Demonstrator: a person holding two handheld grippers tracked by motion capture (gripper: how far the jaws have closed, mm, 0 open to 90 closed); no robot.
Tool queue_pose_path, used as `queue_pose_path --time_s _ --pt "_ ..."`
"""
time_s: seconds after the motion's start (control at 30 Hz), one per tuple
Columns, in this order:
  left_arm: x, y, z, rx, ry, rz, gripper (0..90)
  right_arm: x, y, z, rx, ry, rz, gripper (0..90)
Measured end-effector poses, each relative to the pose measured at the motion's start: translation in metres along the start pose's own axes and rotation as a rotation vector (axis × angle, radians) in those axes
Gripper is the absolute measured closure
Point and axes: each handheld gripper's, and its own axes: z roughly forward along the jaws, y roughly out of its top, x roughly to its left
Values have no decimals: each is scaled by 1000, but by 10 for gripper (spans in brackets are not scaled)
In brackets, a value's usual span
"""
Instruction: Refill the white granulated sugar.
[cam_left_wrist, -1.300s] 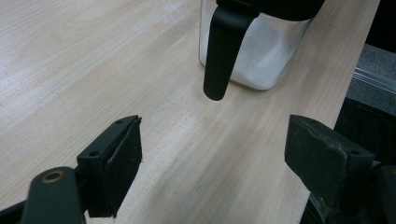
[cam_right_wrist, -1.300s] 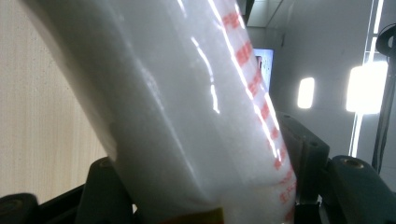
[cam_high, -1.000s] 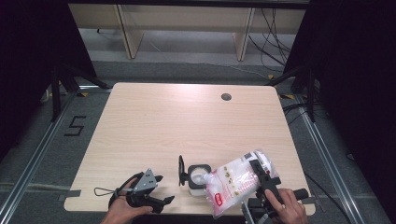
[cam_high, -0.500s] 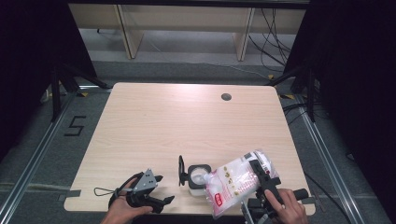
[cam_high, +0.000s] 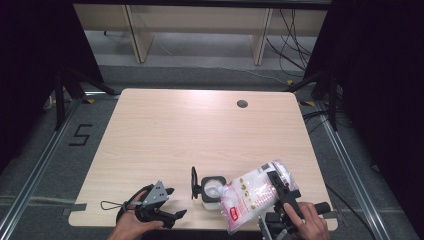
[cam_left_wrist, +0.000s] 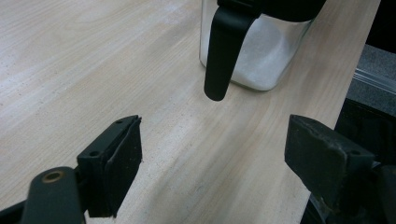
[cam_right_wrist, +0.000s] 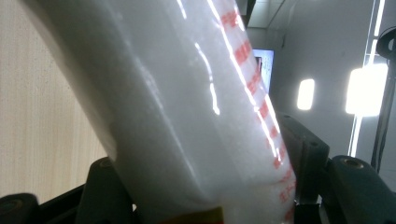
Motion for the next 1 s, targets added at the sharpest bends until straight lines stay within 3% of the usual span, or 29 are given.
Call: queue_pose_path --time_s 0.07,0.1,0.13,0.2,0.3,0.4,0.43,0.53,0.63,0.67,0.97,1.0 --pt "-1 0 0 -2 2 -2 186 -5 1 1 -15 -6 -66 416" --pt "0 0 0 -1 0 5 186 -4 0 1 -26 -12 -58 416" --pt "1 1 0 -4 -1 27 186 0 0 0 4 -4 0 416" --pt "0 0 0 -9 -1 -3 186 -1 0 1 -13 -7 -20 416" --pt "1 1 -2 11 1 15 186 -2 0 0 -4 -5 -21 417" --pt "0 0 -1 3 3 3 186 -1 0 -1 8 4 -2 416" --pt "0 0 -1 3 2 3 186 -2 0 0 0 -5 -27 417" --pt "0 0 -1 -7 5 0 186 -1 0 -1 5 -6 -3 417" --pt "0 0 -1 -4 2 -1 186 -1 0 -1 9 -7 -11 417" --pt "0 0 -1 -4 3 -1 186 -4 0 -1 -4 -14 -47 417" --pt "0 0 0 -3 4 0 186 -7 1 -2 -2 -15 -55 417" --pt "1 0 -1 10 4 16 186 -6 1 -1 -6 -16 -53 417"
